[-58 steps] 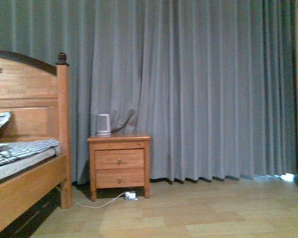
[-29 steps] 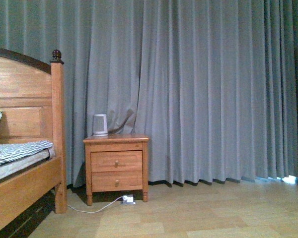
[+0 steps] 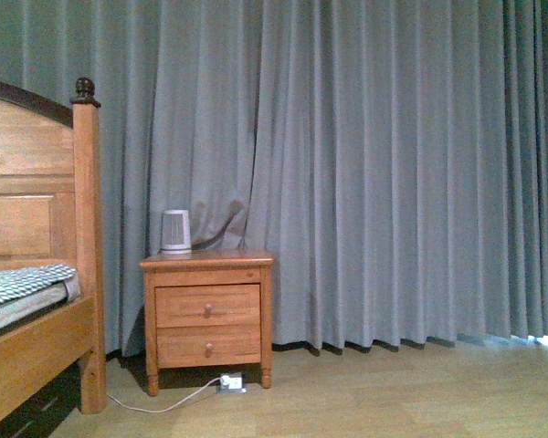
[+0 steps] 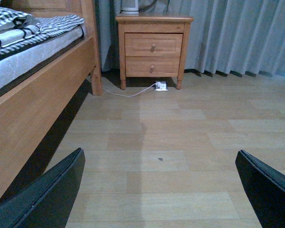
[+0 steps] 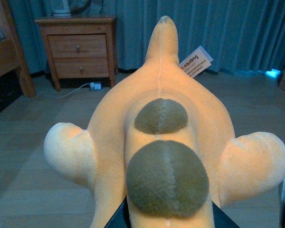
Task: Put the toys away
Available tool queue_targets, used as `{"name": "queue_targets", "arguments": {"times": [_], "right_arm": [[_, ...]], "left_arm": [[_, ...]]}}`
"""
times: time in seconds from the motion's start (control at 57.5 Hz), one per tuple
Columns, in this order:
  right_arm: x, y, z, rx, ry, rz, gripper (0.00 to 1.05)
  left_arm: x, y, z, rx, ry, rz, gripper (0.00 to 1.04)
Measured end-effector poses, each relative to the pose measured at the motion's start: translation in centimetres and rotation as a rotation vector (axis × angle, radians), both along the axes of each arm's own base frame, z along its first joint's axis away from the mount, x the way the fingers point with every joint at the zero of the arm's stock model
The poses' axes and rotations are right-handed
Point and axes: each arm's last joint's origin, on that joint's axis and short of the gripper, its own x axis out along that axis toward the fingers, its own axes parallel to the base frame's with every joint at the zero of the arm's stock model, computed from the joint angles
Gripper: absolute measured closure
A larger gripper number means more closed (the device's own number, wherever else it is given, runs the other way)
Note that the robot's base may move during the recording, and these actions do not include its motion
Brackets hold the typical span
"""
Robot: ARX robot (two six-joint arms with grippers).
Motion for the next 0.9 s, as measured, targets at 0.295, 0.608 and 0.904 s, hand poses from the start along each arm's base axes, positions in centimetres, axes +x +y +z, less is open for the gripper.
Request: {"name": "queue_targets", "arguments": {"times": [0.295,0.608,0.904], "right_arm": [[0.0,0.0,0.0,0.0,0.0,0.0,0.98],[0.0,0.0,0.0,0.0,0.0,0.0,0.98],[0.0,0.0,0.0,0.0,0.0,0.0,0.98]], "left_arm": [[0.0,0.0,0.0,0.0,0.0,0.0,0.06],[0.0,0.0,0.0,0.0,0.0,0.0,0.06],[0.0,0.0,0.0,0.0,0.0,0.0,0.06]]}}
